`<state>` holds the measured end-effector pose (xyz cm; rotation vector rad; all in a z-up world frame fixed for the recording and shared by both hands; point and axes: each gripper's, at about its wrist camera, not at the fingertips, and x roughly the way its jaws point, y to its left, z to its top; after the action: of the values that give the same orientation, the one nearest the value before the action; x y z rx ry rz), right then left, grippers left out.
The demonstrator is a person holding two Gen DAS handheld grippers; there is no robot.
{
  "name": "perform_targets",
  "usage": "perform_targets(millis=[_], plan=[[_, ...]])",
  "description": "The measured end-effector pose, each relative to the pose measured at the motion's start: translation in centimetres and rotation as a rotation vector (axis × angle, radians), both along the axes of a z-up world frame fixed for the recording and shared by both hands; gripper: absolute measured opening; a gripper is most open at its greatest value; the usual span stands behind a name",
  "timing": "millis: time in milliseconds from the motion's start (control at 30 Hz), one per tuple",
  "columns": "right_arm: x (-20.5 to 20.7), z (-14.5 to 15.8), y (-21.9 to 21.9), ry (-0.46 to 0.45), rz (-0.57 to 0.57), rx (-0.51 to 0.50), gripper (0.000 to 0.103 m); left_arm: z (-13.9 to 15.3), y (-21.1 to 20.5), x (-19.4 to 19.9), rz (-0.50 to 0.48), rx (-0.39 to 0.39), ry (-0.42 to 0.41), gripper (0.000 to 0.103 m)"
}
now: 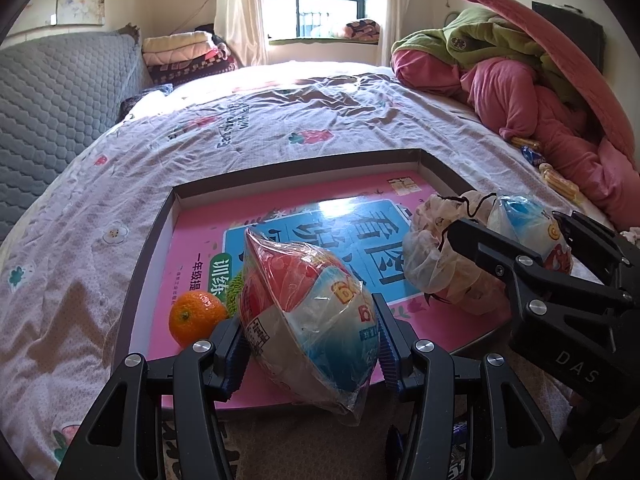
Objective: Organize objects
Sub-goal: 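Lower the wrapped egg toy with the left tool while the right tool lowers the red egg, then open the left tool on the wrapped egg while the right tool releases the red egg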
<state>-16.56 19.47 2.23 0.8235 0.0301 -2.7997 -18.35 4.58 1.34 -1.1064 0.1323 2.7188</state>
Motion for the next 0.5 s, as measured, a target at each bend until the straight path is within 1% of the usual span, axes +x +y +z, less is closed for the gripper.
perform_targets(millis=[267,367,500], plan=[[-0.04,-0.24,-1.11,0.002,0.021,0.02,0.053,-0.28,0.03,0.43,-0.021,-0.01,-0.012,0.056],[-0.49,-0.66,-1.07,-0.018,0.016,0.015,0.053,-0.76,0.08,0.38,-0.018,-0.037,-0.013,0.056],[-0.89,-1.0,-0.79,-0.038,0.006,0.005,0.053,-0.74,-0.07,0.35,-0.017,-0.027,-0.015,0.056]])
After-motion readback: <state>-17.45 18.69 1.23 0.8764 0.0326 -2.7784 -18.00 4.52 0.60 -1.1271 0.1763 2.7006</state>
